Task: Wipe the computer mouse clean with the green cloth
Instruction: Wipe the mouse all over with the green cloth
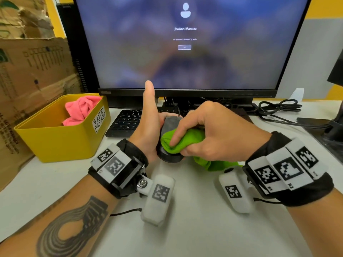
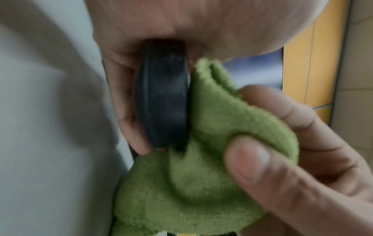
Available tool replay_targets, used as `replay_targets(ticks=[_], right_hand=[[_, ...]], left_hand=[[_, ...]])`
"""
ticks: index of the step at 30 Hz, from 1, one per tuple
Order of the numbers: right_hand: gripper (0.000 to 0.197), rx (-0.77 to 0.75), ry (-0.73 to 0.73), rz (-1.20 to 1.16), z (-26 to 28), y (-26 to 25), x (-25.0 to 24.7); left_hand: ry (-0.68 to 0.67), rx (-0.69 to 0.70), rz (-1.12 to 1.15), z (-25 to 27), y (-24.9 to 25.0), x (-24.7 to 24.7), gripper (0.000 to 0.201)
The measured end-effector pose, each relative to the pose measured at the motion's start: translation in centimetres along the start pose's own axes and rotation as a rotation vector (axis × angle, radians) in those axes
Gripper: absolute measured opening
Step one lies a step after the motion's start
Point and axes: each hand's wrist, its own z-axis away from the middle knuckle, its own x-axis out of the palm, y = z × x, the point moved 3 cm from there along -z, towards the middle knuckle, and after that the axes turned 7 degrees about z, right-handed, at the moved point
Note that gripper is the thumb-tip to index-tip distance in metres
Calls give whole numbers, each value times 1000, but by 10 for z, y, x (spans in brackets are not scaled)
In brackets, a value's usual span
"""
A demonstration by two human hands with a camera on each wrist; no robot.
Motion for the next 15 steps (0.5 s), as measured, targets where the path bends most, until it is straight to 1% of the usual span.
replay_targets(ticks=[1, 2, 4, 6, 8, 10, 12, 13, 15], right_hand=[[25, 7, -7, 7, -1, 3, 0], [23, 19, -9, -1, -2, 6, 0], [21, 58, 22, -34, -4, 12, -1], [22, 93, 119, -21, -6, 17, -4], [23, 126, 222, 55, -6, 21, -8], [23, 194, 301, 126, -6, 27, -12], [22, 257, 379, 158, -6, 32, -16], [22, 273, 406, 164, -5, 32, -17], [23, 257, 405, 157, -4, 27, -16]], left_hand=[[-22, -16, -5, 0, -1, 0, 125], [-33, -23, -18, 0, -1, 1, 123], [-31, -10, -65, 0, 1, 1, 114], [-25, 2, -112, 1, 2, 4, 108], [1, 5, -175, 2, 1, 5, 105], [29, 2, -249, 3, 0, 6, 109], [32, 4, -275, 3, -1, 7, 111], [28, 9, -272, 4, -1, 8, 109], [11, 23, -251, 4, -1, 10, 101]])
